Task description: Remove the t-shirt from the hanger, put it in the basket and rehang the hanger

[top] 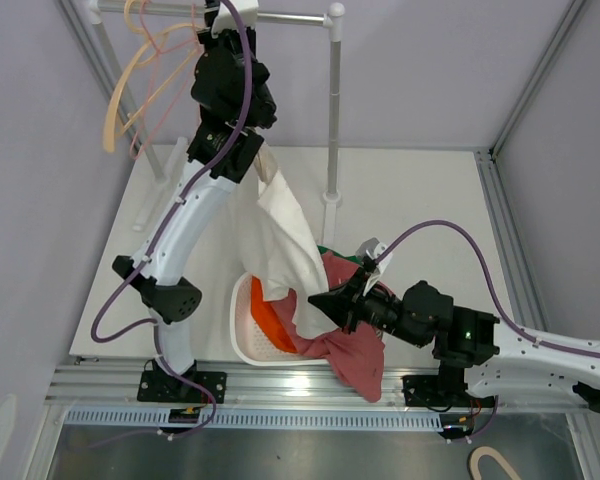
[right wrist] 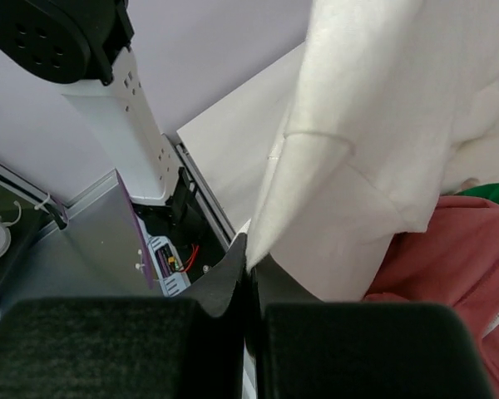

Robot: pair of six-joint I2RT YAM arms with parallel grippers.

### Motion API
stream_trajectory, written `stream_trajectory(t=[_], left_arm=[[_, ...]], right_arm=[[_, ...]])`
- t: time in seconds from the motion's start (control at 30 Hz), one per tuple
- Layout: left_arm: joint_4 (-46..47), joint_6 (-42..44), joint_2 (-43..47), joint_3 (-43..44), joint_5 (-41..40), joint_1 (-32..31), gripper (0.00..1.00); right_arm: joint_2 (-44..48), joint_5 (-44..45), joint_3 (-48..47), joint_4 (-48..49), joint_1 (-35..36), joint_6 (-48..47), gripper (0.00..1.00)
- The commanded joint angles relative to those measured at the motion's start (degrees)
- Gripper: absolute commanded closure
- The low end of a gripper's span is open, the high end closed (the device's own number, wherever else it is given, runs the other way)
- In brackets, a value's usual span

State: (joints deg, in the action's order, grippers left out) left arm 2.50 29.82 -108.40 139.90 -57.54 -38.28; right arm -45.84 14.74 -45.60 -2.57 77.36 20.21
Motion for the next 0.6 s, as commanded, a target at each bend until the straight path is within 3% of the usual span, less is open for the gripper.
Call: stream_trajectory(t=[0.0,0.07,0.17,0.27,0.37,0.43,0.5,0.57], left_arm=[[4.18,3.48,2.40,4.76,3.40,1.81,0.99],[0.17,1.66,3.45,4.43,3.22,1.63,0.99],[-8.10,-8.17,8.98,0.74,4.45,0.76,0.99],[-13.13,-14.34,16.19,-6.99,5.68,-2.14,0.99],[-24.87,-22.24,19.88,-6.48,5.59,-5.74,0.99],[-37.18,-32.60,22.25,-6.91,10.32,-7.24,0.99],[-42.56,-40.32,27.17,-8.75,14.89,-7.77,0.99],[-44.60,-42.56,31.47,-15.95,20.34,-8.39,0.99]], right_arm=[[0.76,1.17,-1.24,-0.77,0.86,1.50,1.00],[0.06,2.74,-1.33,-0.94,0.86,1.33,1.00],[-5.55,5.65,-5.26,-0.69,-1.59,-2.00,1.00],[-12.48,-0.05,-9.40,2.72,-8.09,-5.78,1.00],[-21.61,-6.29,-17.30,5.03,-16.06,-7.20,1.00],[-26.29,-8.93,-24.33,5.64,-18.90,-7.90,1.00],[-33.03,-11.49,-29.52,5.47,-21.55,-9.22,1.00],[-37.28,-13.59,-37.16,4.86,-22.95,-10.01,1.00]])
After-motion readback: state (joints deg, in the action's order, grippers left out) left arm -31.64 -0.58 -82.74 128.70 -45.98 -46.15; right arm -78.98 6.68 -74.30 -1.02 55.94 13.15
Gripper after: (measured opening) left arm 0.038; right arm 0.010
